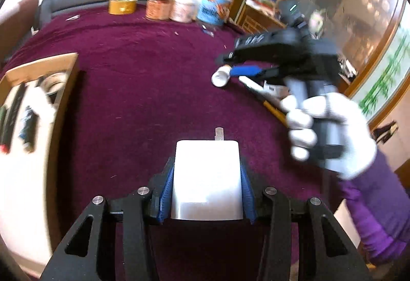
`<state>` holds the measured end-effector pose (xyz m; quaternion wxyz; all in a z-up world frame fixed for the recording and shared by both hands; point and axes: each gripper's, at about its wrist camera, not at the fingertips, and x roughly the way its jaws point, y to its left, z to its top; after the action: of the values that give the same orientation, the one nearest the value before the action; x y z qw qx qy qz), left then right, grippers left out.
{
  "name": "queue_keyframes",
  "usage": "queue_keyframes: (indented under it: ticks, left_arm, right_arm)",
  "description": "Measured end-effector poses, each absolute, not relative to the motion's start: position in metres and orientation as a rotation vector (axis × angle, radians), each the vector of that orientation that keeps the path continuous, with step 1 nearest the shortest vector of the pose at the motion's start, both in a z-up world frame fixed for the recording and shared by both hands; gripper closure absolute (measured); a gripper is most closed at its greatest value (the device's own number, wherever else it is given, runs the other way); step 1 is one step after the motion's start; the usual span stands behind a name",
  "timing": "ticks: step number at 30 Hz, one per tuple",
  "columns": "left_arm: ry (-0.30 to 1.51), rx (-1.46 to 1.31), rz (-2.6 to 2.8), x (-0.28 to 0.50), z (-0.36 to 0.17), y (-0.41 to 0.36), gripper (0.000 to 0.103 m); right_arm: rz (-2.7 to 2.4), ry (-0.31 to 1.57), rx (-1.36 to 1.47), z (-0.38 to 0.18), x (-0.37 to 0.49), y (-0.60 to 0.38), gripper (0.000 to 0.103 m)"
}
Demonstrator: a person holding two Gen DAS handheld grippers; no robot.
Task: Organize rigid objects
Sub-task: 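Carry the charger into the box with the left gripper while the right places the glue bottle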
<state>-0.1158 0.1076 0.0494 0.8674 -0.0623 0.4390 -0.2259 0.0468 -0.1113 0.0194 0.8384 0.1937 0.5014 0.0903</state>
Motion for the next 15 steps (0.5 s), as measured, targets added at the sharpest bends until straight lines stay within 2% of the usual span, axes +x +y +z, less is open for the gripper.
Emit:
queue_keyframes:
  ticks: [7,12,15]
  left_arm:
    - [0.889,-0.262,-0.384,-0.134,0.065,0.178,0.063]
    - [0.880,-0.333,-0.301,-0.140,0.061,0.216,0.063]
    - [0.864,-0.353,-0.278,-0.148,0.059,0.233,0.063]
  right_arm:
    - [0.053,1.098,0.361,0.006,0.059,-0.099,0.069]
    - [0.032,1.107,0.483,0.005,0.067,-0.111,0.069]
    - [0.026,1.108,0.445,0.005,0.073,-0.108,0.069]
